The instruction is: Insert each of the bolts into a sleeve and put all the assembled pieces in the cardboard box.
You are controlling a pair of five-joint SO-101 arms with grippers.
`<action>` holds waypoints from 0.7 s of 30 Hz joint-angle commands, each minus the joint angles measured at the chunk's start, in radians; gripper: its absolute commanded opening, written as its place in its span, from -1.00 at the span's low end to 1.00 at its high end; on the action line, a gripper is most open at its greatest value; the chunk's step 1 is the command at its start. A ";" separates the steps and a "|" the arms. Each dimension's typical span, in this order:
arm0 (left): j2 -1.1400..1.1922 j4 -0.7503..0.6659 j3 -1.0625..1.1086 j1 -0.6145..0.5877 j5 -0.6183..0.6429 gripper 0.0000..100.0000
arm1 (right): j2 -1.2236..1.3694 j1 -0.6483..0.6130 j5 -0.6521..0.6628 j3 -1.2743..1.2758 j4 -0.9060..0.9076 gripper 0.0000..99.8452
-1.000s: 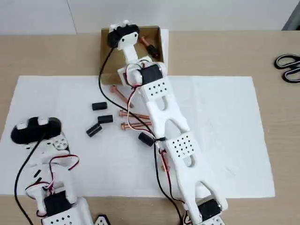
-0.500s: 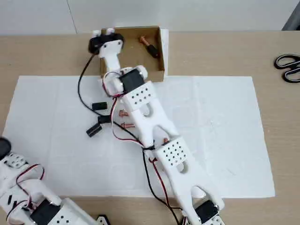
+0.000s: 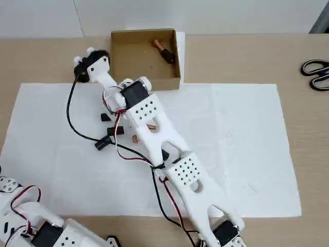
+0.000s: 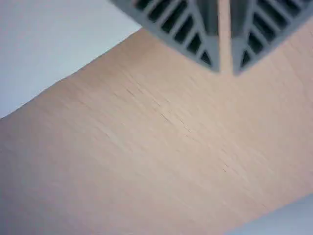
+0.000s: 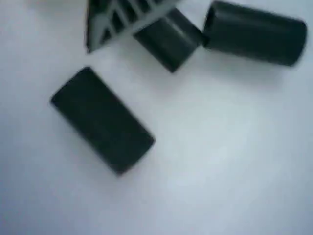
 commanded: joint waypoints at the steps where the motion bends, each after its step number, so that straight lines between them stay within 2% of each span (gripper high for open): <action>1: -0.011 0.002 -0.042 -0.005 0.002 -0.99 | -0.025 -0.001 0.219 0.034 0.007 -0.59; 3: -0.011 0.002 -0.042 -0.005 0.002 -0.99 | -0.019 -0.021 0.356 0.034 -0.004 -0.59; 4: -0.011 0.003 -0.042 -0.005 0.002 -0.99 | -0.018 -0.027 0.377 0.034 -0.008 -0.59; 12: -0.011 0.005 -0.042 -0.006 -0.002 -0.99 | -0.012 -0.027 0.381 0.040 -0.084 -0.59; 21: -0.011 0.106 -0.044 -0.005 0.002 -0.99 | 0.085 -0.035 0.381 0.035 -0.139 -0.59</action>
